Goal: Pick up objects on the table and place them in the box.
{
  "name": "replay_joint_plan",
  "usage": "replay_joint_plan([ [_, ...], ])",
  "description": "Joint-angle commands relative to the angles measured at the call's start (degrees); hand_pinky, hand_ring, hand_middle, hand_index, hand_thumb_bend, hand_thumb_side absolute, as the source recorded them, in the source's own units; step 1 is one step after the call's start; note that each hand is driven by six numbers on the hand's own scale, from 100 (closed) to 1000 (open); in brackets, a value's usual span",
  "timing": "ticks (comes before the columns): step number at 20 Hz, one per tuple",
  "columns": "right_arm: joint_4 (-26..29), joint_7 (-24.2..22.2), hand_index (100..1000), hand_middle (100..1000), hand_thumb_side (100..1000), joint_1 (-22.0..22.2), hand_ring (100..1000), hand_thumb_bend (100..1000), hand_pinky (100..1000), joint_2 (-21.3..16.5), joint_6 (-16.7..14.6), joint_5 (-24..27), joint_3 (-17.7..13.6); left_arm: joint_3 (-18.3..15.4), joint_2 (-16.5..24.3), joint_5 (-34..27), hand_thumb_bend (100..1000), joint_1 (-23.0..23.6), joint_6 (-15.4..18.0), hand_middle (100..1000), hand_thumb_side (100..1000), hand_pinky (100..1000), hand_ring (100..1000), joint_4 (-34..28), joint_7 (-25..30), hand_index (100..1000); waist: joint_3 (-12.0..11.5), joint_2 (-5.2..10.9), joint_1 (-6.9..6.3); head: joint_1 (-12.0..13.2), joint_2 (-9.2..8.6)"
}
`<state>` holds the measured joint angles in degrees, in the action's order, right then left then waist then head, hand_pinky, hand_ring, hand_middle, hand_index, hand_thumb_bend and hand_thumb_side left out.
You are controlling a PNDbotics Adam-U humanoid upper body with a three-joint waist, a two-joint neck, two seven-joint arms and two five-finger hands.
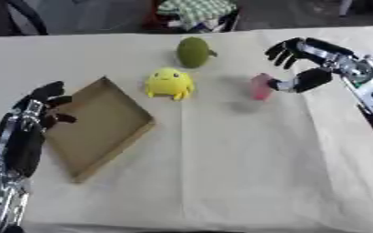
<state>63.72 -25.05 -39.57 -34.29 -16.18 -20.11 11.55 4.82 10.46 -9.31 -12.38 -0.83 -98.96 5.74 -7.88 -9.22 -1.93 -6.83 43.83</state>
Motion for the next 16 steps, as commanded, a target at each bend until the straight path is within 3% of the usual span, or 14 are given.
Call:
replay_joint_plan([
  [1,0.11,-0.1,845,720,271,-0.56,738,373,671,-0.53,-0.87,-1.71,0.17,-0.09,0.56,-0.18,100,-0.64,0.09,840,714,590,793,-0.86,0.14,722,0.07,0.96,0.02,-0.17,0.29],
  [16,-4.8,1.16,795,659,256,-1.4,722,348,667,2.09,-2.14,-7.21,-0.13,0.05,0.39,-0.27,100,-0.71,0.07,841,715,590,796,-0.86,0.32,722,-0.26,0.91,-0.34,-0.69,0.29],
])
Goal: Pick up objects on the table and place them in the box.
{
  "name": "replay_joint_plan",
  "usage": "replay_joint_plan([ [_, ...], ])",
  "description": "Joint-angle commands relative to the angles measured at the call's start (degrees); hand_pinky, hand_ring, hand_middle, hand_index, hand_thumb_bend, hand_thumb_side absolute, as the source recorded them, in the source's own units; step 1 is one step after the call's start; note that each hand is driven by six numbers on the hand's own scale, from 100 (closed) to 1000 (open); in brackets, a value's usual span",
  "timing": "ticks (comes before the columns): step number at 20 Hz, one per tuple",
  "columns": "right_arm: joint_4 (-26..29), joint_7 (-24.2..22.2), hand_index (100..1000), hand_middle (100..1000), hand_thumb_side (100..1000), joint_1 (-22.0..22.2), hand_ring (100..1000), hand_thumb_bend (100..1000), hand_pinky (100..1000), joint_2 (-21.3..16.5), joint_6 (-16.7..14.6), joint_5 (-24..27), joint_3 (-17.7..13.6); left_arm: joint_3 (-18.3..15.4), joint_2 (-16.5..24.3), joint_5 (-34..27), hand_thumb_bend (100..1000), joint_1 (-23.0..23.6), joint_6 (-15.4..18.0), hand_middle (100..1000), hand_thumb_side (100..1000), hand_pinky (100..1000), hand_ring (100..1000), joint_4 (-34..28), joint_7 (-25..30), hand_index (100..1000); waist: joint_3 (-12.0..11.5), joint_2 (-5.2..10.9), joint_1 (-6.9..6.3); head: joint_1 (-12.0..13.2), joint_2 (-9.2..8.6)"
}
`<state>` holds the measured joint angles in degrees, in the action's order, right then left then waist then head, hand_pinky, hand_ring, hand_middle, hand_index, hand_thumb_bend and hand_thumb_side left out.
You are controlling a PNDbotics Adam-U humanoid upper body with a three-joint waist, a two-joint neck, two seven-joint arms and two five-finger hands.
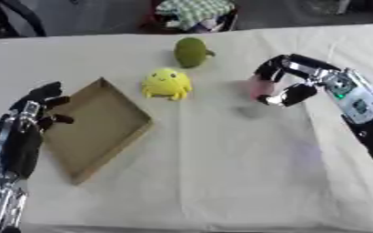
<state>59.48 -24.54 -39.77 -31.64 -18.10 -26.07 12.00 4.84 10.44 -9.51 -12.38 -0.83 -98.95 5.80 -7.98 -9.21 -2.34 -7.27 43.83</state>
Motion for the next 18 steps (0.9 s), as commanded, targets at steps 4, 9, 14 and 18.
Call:
replay_joint_plan([
  [4,-2.35,2.54,779,639,238,-1.55,712,325,662,-0.2,-0.36,-3.41,-1.09,0.05,0.37,-0.07,100,-0.75,0.06,841,715,591,797,-0.86,0.29,722,-0.34,0.91,0.1,-0.35,0.29],
  [9,-4.64,4.75,761,616,182,-1.76,701,261,656,0.11,-0.68,-6.2,-1.72,0.08,0.33,-0.07,100,-0.81,0.06,841,714,590,798,-0.86,0.33,722,-0.49,0.93,0.16,-0.41,0.29],
  [14,-5.88,8.01,732,585,100,-2.1,679,170,645,0.14,-0.89,-9.33,-2.27,0.11,0.31,-0.07,100,-0.82,0.04,841,715,591,800,-0.83,0.36,722,-0.57,0.91,0.2,-0.45,0.29],
  [18,-6.56,10.92,678,534,100,-2.34,653,135,631,0.14,-0.79,-12.0,-2.64,0.09,0.31,-0.07,100,-0.82,0.05,841,715,590,800,-0.83,0.35,722,-0.58,0.88,0.19,-0.46,0.29],
])
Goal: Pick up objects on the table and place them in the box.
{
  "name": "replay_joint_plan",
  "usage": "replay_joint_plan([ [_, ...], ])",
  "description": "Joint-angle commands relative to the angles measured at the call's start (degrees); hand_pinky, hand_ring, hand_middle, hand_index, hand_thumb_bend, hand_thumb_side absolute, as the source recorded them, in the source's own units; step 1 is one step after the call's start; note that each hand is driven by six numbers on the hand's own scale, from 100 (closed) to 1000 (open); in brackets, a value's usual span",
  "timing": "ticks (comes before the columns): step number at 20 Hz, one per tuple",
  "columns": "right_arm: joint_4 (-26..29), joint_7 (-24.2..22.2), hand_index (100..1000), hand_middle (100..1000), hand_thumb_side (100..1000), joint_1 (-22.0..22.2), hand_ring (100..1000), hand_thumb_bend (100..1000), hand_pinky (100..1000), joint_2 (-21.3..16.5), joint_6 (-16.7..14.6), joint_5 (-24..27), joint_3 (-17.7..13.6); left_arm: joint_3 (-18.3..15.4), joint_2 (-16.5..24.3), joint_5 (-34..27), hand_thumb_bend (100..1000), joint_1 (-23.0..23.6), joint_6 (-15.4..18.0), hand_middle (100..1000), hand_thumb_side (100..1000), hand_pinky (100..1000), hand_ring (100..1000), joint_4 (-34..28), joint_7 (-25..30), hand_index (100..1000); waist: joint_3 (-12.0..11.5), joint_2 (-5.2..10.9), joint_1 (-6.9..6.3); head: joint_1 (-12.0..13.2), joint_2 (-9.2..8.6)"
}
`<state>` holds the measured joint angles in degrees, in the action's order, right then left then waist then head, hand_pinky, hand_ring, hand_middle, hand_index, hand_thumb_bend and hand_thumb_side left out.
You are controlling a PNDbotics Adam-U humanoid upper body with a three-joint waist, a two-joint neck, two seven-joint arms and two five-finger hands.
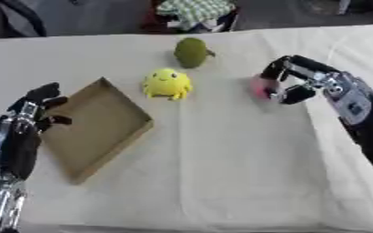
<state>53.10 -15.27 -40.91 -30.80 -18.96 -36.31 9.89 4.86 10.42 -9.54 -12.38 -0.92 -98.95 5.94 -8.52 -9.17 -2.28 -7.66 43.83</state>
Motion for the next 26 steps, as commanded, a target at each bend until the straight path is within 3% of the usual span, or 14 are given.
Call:
replay_joint_plan([
  [1,-0.25,2.5,651,510,100,-1.23,643,127,625,-0.7,0.13,-2.45,-0.62,0.06,0.33,-0.05,100,-0.81,0.14,841,715,590,800,-0.83,0.2,721,-0.03,0.83,0.13,-0.07,0.29],
  [5,-0.24,6.24,480,373,100,-1.25,594,100,594,-0.76,0.3,-5.07,-0.87,0.03,0.33,-0.05,100,-0.78,0.15,841,715,590,802,-0.82,0.16,721,0.02,0.83,0.17,-0.01,0.29],
  [10,-0.02,11.02,390,288,100,-1.34,554,100,560,-0.82,0.69,-6.13,-1.28,0.0,0.32,-0.06,100,-0.73,0.17,842,716,591,803,-0.82,0.13,721,0.04,0.85,0.18,0.05,0.29],
  [16,2.78,13.65,353,256,100,-1.99,539,100,550,-1.03,0.58,-4.45,-0.45,0.03,0.31,-0.08,100,-0.74,0.18,842,716,590,804,-0.84,0.16,721,0.02,0.84,0.25,-0.17,0.29],
  [26,8.67,9.31,358,260,100,-6.88,541,100,555,1.01,-0.66,-0.96,3.11,0.37,0.12,-0.15,100,-0.98,0.16,842,716,590,807,-0.92,0.51,720,-1.19,0.76,0.44,-1.22,0.29],
])
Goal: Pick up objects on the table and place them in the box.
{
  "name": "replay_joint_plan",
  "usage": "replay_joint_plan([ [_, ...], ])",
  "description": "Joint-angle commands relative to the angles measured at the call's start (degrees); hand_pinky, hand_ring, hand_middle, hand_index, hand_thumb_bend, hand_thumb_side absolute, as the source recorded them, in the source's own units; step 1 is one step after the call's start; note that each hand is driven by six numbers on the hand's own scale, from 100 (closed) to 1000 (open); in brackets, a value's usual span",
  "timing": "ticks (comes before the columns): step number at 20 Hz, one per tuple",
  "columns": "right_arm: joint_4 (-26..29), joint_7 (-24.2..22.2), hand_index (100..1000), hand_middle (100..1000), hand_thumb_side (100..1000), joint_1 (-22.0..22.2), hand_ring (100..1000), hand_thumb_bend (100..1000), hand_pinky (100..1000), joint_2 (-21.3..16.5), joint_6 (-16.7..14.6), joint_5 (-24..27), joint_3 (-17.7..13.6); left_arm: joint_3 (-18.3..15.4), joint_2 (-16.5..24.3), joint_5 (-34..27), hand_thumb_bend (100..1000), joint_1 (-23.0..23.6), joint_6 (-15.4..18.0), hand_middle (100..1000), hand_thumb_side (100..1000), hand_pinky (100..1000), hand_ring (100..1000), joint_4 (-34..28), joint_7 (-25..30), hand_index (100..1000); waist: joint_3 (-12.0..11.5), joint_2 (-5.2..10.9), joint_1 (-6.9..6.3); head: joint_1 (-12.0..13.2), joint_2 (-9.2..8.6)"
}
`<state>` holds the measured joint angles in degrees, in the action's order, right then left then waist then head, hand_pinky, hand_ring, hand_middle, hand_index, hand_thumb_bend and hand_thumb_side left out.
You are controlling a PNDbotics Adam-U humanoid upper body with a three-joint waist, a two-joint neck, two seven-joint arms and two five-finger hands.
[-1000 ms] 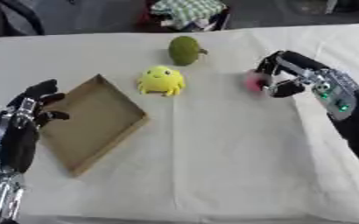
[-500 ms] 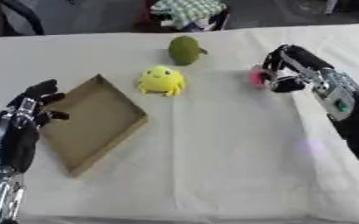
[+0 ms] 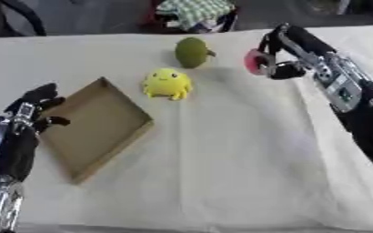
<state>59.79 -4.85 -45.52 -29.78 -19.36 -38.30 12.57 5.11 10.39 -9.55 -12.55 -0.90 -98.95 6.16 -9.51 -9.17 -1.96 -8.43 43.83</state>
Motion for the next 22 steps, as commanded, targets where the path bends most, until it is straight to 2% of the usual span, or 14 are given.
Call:
replay_joint_plan([
  [1,1.99,-1.69,359,261,100,-3.11,541,100,556,0.54,-0.4,1.22,0.76,0.19,0.1,-0.15,100,-0.88,0.13,842,715,590,807,-0.93,0.37,720,-0.46,0.74,0.11,-0.68,0.29],
  [10,-2.2,-7.0,368,270,100,-8.88,545,100,562,7.29,-2.57,-0.16,2.62,1.28,-0.76,-0.53,100,-1.95,-0.04,842,713,590,810,-1.09,1.38,720,-4.46,0.22,-0.27,-3.74,0.29],
  [17,-7.35,-9.92,383,283,100,-10.23,554,100,569,12.49,-4.94,-2.92,2.48,2.09,-1.38,-0.85,100,-3.24,-0.24,842,707,590,808,-1.41,2.24,720,-8.84,-0.06,-0.6,-7.9,0.29],
  [22,-9.54,-11.0,396,296,100,-10.54,566,100,581,15.4,-6.61,-5.3,2.54,2.3,-1.53,-0.96,100,-3.55,-0.33,841,705,590,807,-1.52,2.52,720,-10.45,-0.06,-0.46,-9.31,0.29],
])
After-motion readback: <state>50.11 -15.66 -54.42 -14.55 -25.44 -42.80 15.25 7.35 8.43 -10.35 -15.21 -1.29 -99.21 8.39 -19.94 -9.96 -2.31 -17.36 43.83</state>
